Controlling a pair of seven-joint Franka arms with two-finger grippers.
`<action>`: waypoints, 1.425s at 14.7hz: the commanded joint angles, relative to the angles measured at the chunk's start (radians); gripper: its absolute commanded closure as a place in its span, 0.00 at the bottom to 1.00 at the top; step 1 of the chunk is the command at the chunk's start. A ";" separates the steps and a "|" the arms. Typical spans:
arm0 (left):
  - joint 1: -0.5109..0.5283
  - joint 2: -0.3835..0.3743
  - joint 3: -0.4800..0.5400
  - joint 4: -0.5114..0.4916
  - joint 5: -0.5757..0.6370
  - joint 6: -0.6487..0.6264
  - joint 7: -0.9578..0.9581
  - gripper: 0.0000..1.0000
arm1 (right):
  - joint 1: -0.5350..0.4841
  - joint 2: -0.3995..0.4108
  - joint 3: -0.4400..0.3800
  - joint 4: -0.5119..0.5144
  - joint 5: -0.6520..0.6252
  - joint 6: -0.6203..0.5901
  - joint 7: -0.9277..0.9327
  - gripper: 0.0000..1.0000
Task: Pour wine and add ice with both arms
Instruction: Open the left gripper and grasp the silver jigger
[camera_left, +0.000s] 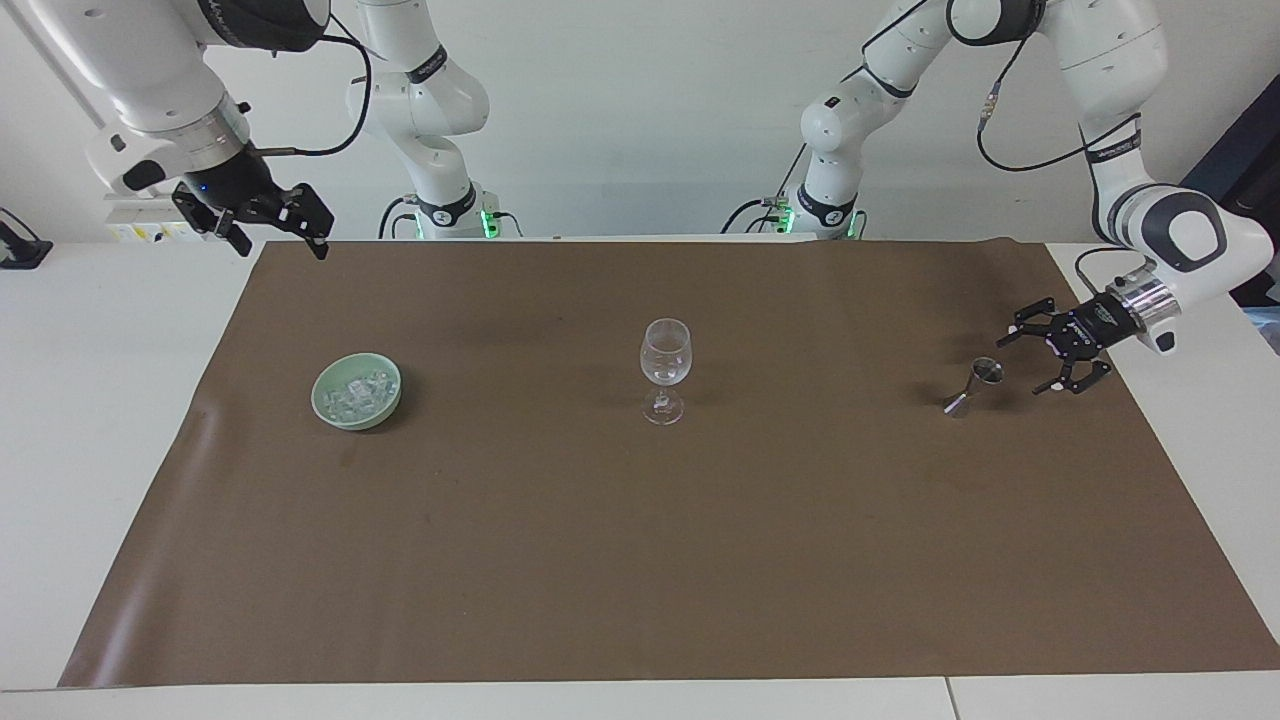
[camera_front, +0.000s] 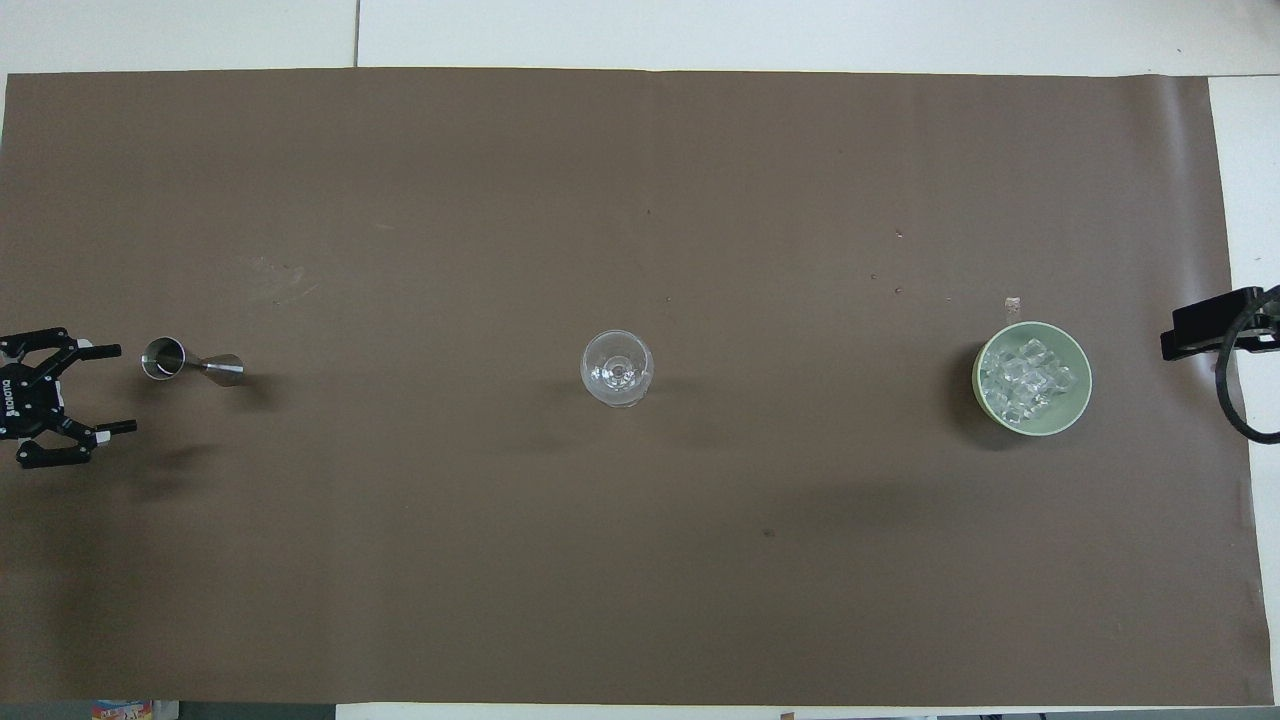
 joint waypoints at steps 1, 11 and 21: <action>0.024 -0.084 -0.011 -0.148 -0.120 0.050 0.080 0.00 | -0.005 -0.014 -0.001 -0.013 -0.006 0.012 0.016 0.00; -0.053 -0.120 -0.023 -0.301 -0.398 0.216 0.244 0.00 | -0.004 -0.014 -0.001 -0.013 0.003 0.012 0.013 0.00; -0.101 -0.114 -0.023 -0.301 -0.470 0.262 0.244 0.00 | -0.004 -0.014 -0.001 -0.013 0.005 0.012 0.013 0.00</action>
